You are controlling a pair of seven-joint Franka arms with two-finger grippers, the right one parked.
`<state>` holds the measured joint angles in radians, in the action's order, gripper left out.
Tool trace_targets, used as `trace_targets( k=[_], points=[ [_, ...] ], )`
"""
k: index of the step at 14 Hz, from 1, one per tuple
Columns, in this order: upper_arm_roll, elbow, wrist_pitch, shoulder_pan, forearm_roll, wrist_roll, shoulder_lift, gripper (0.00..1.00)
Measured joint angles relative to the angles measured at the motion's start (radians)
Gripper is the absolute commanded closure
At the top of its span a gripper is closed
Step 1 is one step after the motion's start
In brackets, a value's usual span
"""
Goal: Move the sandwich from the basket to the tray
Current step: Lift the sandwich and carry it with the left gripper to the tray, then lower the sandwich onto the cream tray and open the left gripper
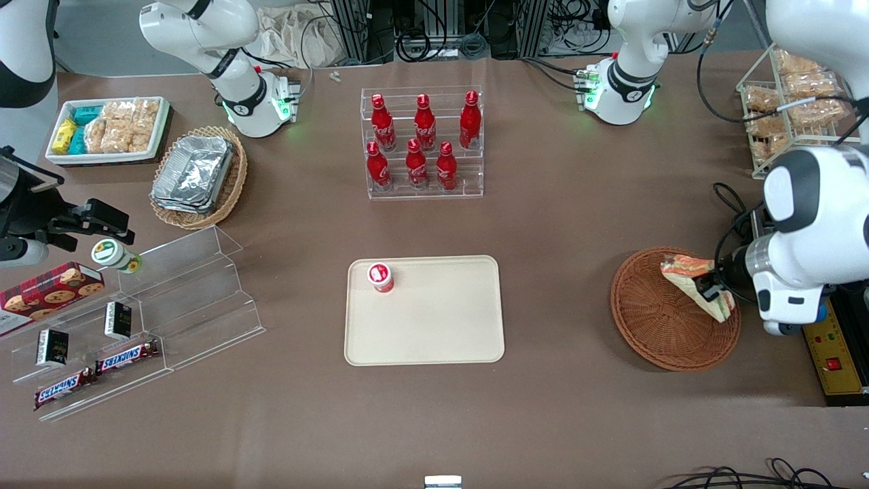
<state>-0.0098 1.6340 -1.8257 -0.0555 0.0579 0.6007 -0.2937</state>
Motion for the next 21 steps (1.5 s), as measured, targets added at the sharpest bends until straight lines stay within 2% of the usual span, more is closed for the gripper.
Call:
trace_targets(
  k=[3,5,7,9,11,16,18,20,21],
  points=[
    [-0.102,-0.016,0.001,-0.035,-0.001,-0.11,0.005,1.0],
    [-0.157,-0.021,0.0,-0.078,-0.001,-0.118,-0.003,0.95],
    [-0.198,-0.042,-0.004,-0.136,-0.001,-0.096,-0.038,0.95],
    [-0.208,-0.096,-0.026,-0.227,-0.01,-0.063,-0.112,1.0],
    [-0.21,-0.159,-0.065,-0.3,-0.023,-0.043,-0.205,1.0],
    [-0.211,-0.206,-0.254,-0.397,-0.1,-0.043,-0.385,1.0],
    [-0.211,-0.208,-0.322,-0.404,-0.131,-0.043,-0.441,0.97],
    [-0.21,-0.212,-0.361,-0.406,-0.153,-0.043,-0.482,0.89],
    [-0.21,-0.214,-0.369,-0.406,-0.161,-0.043,-0.495,0.67]
  ],
)
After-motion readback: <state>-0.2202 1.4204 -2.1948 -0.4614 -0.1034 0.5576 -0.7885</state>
